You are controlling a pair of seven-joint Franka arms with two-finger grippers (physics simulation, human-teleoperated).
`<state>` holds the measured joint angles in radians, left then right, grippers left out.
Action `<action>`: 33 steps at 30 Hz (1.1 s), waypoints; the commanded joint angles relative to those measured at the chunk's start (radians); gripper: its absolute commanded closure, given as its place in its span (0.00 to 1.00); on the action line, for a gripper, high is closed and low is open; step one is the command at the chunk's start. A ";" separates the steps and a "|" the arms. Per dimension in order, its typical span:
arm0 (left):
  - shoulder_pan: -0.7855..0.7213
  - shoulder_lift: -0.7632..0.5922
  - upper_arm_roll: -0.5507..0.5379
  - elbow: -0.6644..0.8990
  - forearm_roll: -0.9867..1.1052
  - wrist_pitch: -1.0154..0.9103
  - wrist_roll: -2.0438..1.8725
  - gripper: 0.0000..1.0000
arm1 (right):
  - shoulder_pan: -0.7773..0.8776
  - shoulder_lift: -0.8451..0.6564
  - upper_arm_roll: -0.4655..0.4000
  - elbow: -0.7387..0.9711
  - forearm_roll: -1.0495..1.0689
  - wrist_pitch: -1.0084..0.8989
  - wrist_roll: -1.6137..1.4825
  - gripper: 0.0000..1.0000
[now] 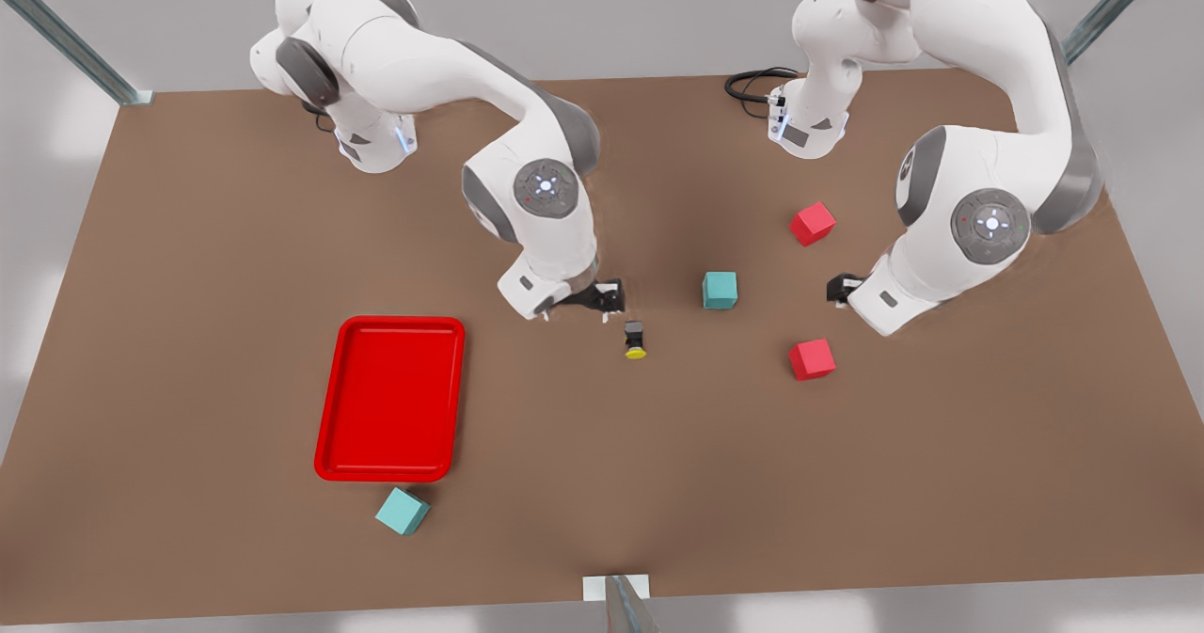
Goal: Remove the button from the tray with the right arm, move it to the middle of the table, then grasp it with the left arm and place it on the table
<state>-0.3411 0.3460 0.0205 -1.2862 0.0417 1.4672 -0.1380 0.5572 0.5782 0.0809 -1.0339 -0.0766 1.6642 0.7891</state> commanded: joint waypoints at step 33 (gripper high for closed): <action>-0.389 0.393 -0.004 -0.412 -0.045 1.042 -0.411 0.00 | -0.450 -0.320 -0.001 -0.305 -0.085 -0.100 -0.791 0.00</action>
<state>-0.7300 0.7366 0.0168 -1.6988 -0.0063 2.4920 -0.6381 0.1074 0.2588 0.0797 -1.3397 -0.1616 1.5708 0.1249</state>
